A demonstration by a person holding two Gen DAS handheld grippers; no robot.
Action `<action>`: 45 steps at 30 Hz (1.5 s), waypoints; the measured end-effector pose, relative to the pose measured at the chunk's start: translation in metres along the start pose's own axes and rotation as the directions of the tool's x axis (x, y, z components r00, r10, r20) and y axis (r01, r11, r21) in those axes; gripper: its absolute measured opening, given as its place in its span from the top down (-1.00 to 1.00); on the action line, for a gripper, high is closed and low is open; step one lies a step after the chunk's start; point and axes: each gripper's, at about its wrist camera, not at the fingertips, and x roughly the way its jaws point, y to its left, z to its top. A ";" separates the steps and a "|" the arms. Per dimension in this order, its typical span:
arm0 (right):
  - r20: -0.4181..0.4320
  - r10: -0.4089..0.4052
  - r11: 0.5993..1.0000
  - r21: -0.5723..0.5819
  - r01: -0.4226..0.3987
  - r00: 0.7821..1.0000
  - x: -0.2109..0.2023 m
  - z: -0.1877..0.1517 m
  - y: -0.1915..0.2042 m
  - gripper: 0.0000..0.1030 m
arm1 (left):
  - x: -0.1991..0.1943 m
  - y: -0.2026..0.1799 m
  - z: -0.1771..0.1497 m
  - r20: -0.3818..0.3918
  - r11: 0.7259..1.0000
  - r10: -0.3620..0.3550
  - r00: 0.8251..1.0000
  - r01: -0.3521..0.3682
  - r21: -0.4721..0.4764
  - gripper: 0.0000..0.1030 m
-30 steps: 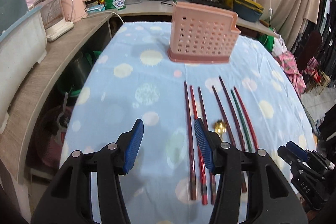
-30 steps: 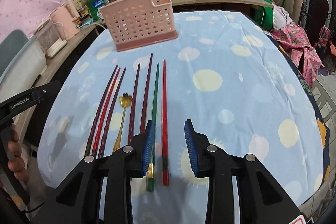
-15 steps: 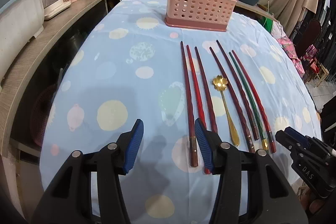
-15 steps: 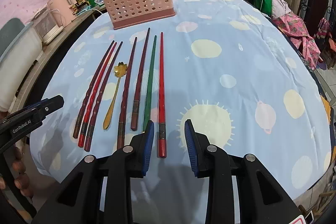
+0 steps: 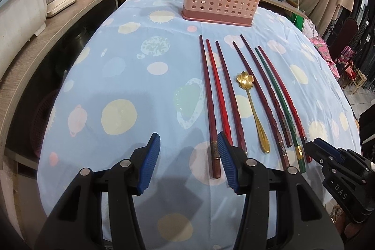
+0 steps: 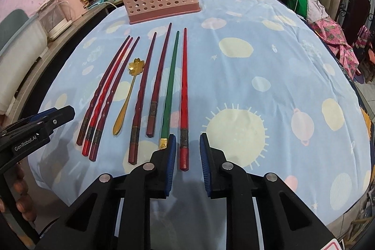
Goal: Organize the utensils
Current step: 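Move both open tools back down to the remaining chopsticks, then grasp a dark red chopstick with the left tool while the right tool grasps a red chopstick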
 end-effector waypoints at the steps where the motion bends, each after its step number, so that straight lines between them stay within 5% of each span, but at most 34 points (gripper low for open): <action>1: -0.004 -0.001 1.000 -0.001 0.001 1.000 0.001 -0.001 0.000 0.65 | 0.001 0.000 -0.001 -0.004 1.000 -0.001 1.000 0.001 0.000 0.07; 12: -0.013 -0.006 1.000 -0.005 0.006 1.000 0.006 -0.004 0.000 0.86 | 0.005 -0.003 -0.006 -0.021 1.000 -0.008 1.000 0.008 0.010 0.07; 29: -0.009 -0.019 1.000 -0.020 0.019 1.000 0.007 -0.005 0.003 0.86 | 0.019 -0.006 -0.013 -0.062 0.999 -0.011 0.998 0.013 0.029 0.09; 40: -0.008 -0.020 1.000 -0.022 0.020 1.000 0.007 -0.005 0.003 0.86 | 0.019 -0.003 -0.013 -0.057 0.999 -0.013 0.998 0.015 0.031 0.80; 45: -0.006 -0.017 1.000 -0.019 0.017 1.000 0.006 -0.005 0.003 0.87 | 0.018 -0.002 -0.012 -0.058 0.999 -0.021 0.998 0.023 0.027 0.86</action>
